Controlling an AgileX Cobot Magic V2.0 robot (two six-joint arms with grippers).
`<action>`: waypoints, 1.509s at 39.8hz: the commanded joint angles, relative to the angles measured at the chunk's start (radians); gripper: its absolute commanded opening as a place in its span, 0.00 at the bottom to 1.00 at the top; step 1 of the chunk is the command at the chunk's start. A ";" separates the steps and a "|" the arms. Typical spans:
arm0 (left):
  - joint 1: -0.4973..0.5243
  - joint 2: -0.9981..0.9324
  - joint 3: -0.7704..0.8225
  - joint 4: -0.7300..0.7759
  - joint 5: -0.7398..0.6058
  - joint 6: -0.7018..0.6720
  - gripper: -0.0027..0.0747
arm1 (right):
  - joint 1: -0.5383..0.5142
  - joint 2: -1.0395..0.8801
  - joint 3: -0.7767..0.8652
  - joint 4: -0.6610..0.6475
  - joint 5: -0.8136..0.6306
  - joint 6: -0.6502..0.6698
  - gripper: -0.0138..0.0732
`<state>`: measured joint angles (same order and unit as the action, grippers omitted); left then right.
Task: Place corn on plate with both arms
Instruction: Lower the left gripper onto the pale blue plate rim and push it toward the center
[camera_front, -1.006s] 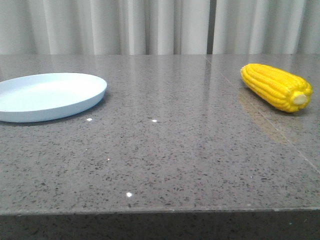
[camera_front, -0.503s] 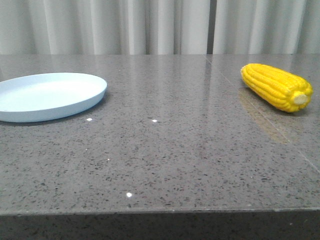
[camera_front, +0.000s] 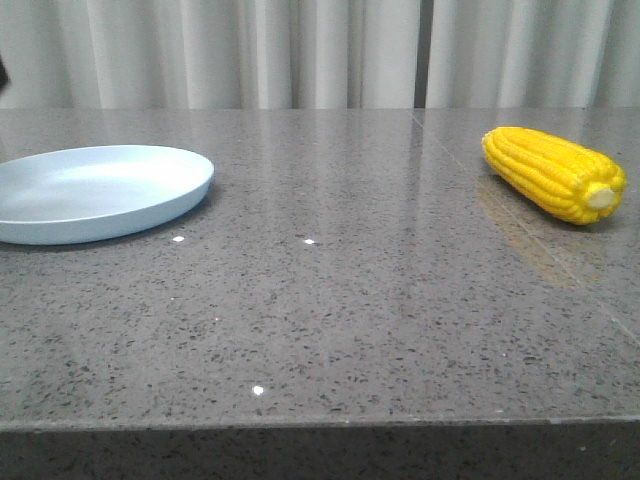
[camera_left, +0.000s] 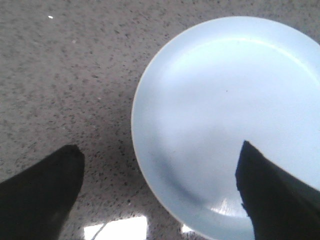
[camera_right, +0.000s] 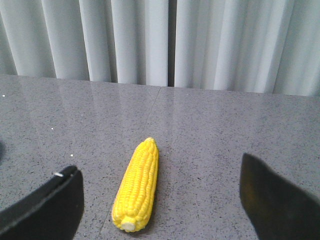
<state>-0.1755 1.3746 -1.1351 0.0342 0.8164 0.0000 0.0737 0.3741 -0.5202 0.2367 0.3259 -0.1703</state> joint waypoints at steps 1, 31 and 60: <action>-0.007 0.055 -0.073 -0.010 -0.027 -0.027 0.73 | -0.004 0.016 -0.034 0.010 -0.075 -0.007 0.91; -0.005 0.200 -0.080 -0.053 -0.050 -0.035 0.45 | -0.004 0.016 -0.034 0.010 -0.075 -0.007 0.91; -0.005 0.176 -0.107 -0.078 -0.042 -0.032 0.01 | -0.004 0.016 -0.034 0.010 -0.075 -0.007 0.91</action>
<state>-0.1764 1.6139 -1.2000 -0.0261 0.7969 -0.0344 0.0737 0.3741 -0.5202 0.2367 0.3276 -0.1703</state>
